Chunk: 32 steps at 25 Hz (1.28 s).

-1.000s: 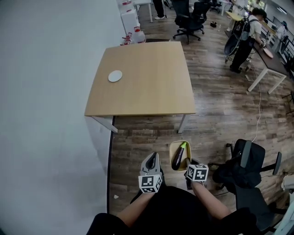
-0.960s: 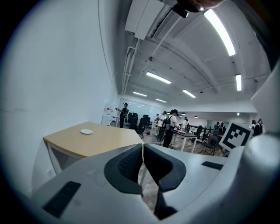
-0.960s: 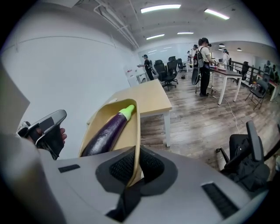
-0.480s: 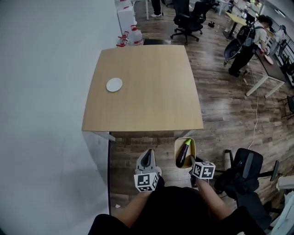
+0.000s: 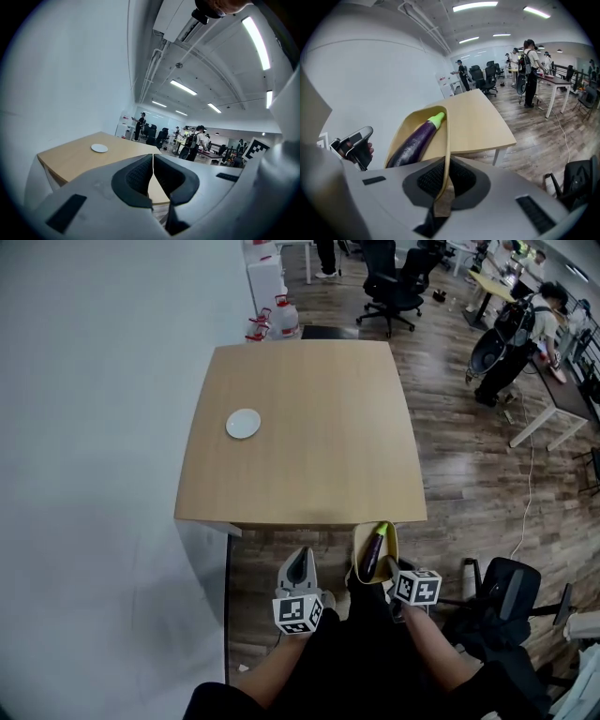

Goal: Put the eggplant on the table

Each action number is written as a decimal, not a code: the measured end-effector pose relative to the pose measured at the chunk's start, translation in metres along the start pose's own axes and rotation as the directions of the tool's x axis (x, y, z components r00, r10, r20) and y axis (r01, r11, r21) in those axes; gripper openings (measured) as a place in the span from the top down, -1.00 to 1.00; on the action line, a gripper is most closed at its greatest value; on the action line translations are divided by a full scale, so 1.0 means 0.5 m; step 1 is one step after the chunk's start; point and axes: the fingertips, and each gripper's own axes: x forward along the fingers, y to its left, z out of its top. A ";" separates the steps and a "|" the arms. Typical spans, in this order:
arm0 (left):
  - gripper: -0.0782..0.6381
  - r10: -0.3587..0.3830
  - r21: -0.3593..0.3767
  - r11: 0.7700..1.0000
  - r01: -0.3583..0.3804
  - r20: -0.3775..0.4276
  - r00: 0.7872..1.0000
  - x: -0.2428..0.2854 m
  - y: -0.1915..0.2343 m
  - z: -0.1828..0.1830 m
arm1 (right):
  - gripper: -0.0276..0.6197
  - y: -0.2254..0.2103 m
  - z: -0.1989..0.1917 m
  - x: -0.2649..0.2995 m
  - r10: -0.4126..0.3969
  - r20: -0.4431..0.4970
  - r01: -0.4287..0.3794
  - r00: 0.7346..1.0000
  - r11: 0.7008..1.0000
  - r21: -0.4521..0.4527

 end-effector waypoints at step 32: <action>0.73 0.036 0.035 0.999 -0.036 -0.020 0.999 0.535 0.091 0.090 | 0.71 -0.079 0.468 0.523 0.070 -0.172 -0.108 0.983 0.970 -0.218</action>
